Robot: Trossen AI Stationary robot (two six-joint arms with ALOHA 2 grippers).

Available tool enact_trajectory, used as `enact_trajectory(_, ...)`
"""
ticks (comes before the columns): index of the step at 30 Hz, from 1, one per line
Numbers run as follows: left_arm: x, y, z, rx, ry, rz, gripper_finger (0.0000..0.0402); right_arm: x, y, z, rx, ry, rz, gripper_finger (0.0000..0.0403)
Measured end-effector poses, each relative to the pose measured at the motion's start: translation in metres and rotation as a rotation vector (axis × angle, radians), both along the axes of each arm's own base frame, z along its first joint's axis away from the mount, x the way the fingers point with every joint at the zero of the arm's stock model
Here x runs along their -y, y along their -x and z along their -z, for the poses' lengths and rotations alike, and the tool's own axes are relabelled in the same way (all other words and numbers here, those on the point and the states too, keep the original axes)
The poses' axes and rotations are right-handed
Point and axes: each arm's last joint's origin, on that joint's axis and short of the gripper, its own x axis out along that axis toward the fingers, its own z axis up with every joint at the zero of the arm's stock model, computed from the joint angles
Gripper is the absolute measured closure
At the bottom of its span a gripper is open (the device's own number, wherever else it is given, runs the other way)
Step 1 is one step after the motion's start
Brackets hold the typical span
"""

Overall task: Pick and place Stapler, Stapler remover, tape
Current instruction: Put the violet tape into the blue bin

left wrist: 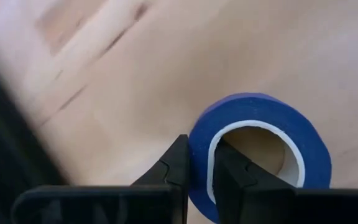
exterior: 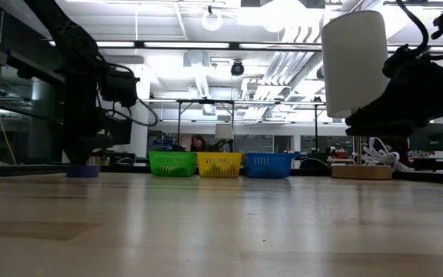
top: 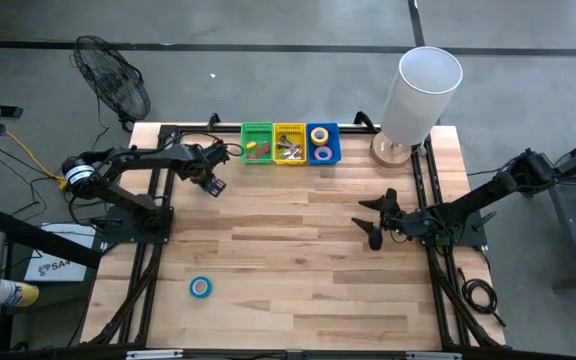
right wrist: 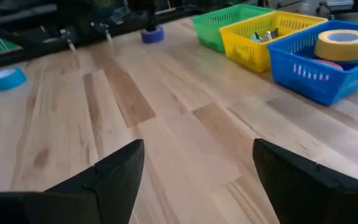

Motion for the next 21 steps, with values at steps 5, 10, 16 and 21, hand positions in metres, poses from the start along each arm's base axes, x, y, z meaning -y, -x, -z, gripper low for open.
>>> enact_trajectory(5,0.003,-0.014,-0.014,0.187,-0.061,0.097,0.0367,-0.001,-0.003,-0.008,0.064,0.038,-0.019,0.0111)
enact_trajectory(10,0.013,-0.036,-0.037,0.413,-0.162,0.284,0.0367,-0.002,-0.006,-0.02,0.131,0.115,-0.043,0.0111)
enact_trajectory(16,0.034,-0.062,-0.065,0.656,-0.32,0.538,0.0367,0.0,-0.021,-0.046,0.2,0.178,-0.071,0.0111)
enact_trajectory(21,0.052,-0.08,-0.083,0.811,-0.44,0.699,0.0368,0.006,-0.036,-0.071,0.262,0.218,-0.11,0.0111)
